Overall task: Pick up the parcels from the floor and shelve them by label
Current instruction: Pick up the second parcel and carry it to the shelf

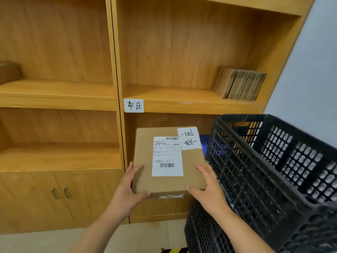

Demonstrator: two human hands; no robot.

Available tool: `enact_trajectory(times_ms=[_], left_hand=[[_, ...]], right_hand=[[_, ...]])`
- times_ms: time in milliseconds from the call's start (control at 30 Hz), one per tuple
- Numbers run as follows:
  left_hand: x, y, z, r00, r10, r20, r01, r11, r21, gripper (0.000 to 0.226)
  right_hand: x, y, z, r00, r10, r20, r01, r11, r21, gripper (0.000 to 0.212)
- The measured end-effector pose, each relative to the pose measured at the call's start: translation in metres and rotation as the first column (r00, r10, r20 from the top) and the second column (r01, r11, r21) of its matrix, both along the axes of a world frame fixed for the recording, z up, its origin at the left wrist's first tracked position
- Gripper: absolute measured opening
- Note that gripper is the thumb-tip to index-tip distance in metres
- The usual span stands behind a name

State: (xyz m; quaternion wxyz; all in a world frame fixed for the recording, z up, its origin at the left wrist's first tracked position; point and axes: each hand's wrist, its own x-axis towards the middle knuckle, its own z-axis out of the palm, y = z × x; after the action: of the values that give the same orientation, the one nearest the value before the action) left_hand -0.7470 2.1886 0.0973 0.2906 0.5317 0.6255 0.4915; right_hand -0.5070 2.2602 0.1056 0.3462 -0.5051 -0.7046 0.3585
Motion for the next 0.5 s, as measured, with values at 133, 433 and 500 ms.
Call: enact_trajectory(times_ms=[133, 433, 500], left_hand=[[-0.004, 0.029, -0.002, 0.999, 0.036, 0.024, -0.037, 0.999, 0.009, 0.079], [-0.014, 0.092, 0.011, 0.997, 0.076, 0.028, -0.078, 0.99, 0.118, 0.077], [-0.019, 0.107, 0.019, 0.997, 0.08, 0.019, -0.082, 0.985, 0.151, 0.075]], right_hand=[[-0.005, 0.037, -0.004, 0.999, 0.053, -0.007, -0.053, 0.998, 0.014, 0.073], [-0.026, 0.101, 0.011, 0.995, 0.074, -0.068, -0.064, 0.989, 0.135, 0.072], [-0.031, 0.113, 0.02, 0.995, 0.064, -0.077, -0.051, 0.986, 0.16, 0.072]])
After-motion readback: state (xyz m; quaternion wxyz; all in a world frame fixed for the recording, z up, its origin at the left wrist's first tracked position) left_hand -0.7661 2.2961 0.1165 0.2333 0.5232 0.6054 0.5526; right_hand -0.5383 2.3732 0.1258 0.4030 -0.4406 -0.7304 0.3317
